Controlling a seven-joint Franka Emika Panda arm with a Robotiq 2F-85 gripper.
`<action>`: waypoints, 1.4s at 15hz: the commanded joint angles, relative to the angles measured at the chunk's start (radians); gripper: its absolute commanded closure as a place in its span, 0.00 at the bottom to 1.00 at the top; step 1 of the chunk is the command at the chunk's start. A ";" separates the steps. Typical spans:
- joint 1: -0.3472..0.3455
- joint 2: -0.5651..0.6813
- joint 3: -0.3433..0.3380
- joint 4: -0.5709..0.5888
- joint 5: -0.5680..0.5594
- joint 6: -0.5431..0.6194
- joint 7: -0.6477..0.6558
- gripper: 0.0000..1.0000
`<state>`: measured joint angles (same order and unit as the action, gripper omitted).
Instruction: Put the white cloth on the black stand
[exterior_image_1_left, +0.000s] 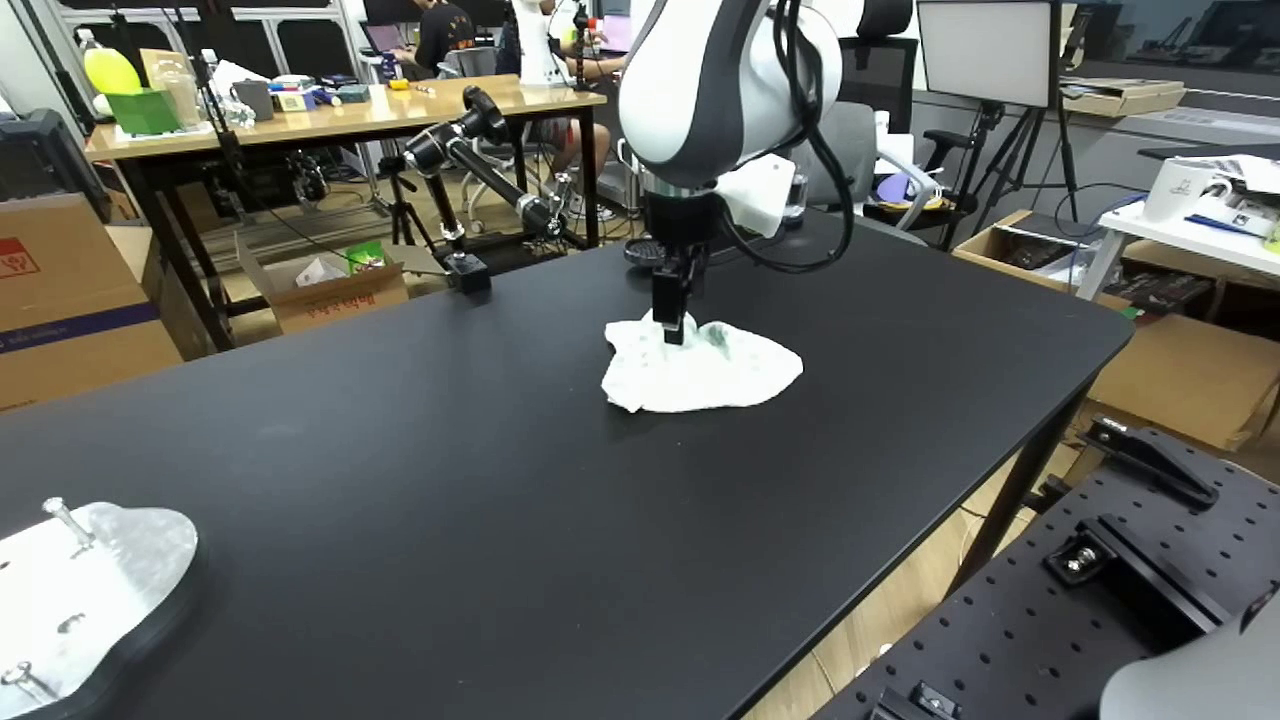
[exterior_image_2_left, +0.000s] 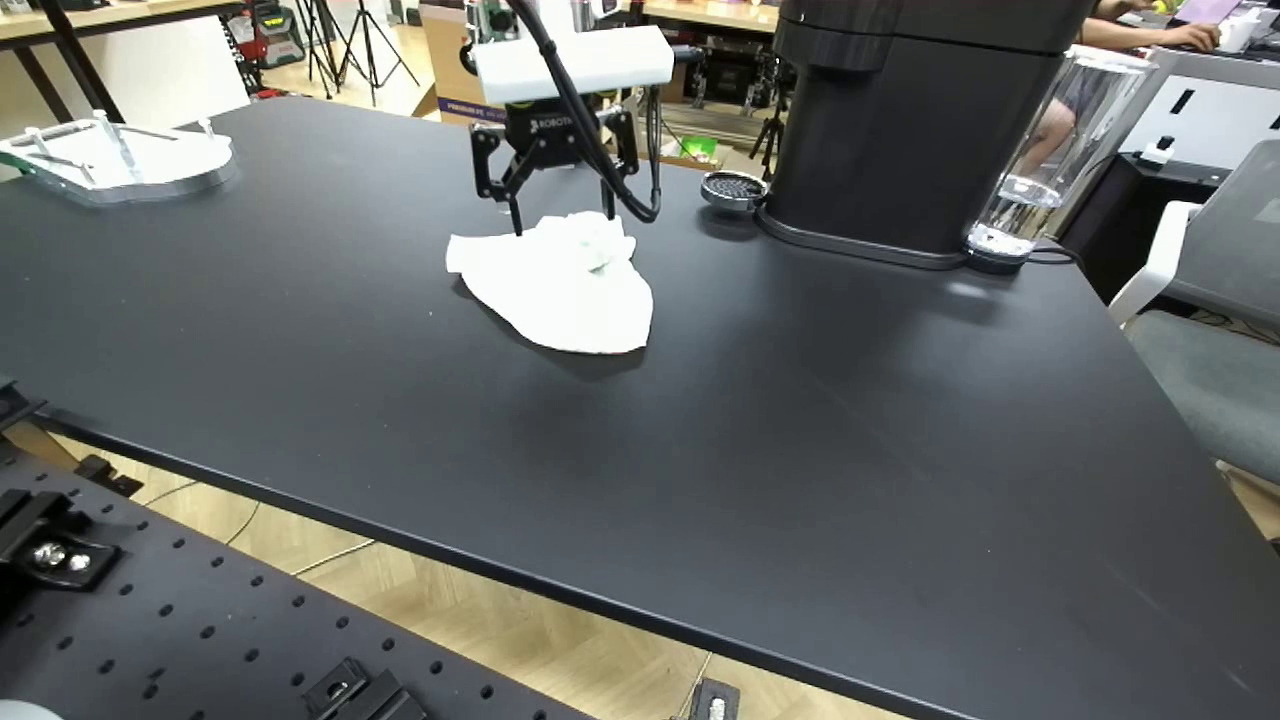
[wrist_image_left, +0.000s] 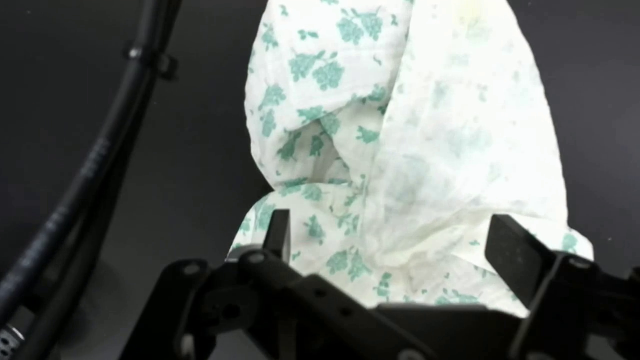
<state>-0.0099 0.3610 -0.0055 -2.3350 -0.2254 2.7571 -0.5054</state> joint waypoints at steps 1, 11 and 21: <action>-0.009 0.056 0.005 0.057 -0.023 -0.009 0.047 0.27; -0.016 0.086 0.010 0.100 -0.016 -0.022 0.055 0.97; -0.015 -0.049 0.003 0.151 0.052 -0.289 0.155 1.00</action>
<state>-0.0170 0.3884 -0.0203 -2.2120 -0.2117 2.6400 -0.4103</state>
